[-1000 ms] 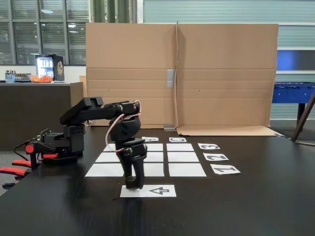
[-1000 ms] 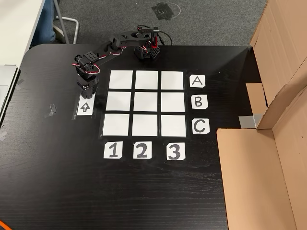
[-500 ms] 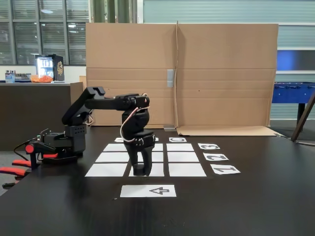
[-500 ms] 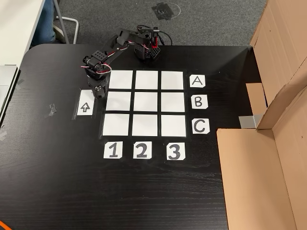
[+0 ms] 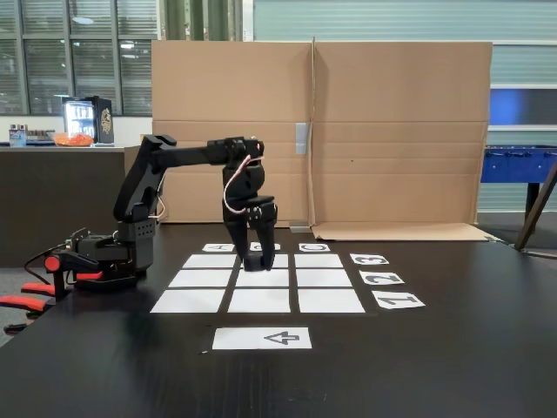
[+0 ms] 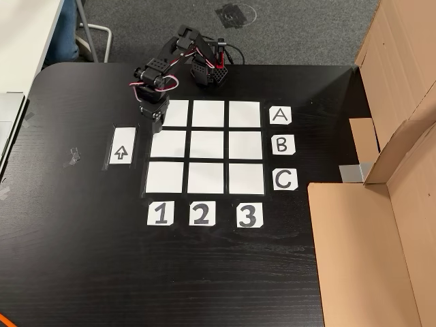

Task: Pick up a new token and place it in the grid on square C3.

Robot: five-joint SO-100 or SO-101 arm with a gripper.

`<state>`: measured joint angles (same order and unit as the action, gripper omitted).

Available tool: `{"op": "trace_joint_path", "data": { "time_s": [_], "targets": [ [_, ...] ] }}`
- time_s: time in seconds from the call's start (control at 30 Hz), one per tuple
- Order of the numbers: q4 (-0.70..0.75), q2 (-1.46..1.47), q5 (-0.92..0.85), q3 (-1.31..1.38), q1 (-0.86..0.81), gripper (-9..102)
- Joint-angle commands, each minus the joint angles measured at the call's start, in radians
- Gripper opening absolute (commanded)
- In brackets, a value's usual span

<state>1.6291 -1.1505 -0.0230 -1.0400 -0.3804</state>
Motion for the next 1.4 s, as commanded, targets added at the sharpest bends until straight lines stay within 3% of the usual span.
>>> {"op": "trace_joint_path", "data": {
  "time_s": [0.0,0.57,1.37],
  "targets": [
    [0.003,-0.120,0.003,-0.038,0.052,-1],
    [0.009,-0.287,0.152,-0.146,0.431,-1],
    [0.009,0.058,0.258,0.267,0.715,-1]
  ]
}}
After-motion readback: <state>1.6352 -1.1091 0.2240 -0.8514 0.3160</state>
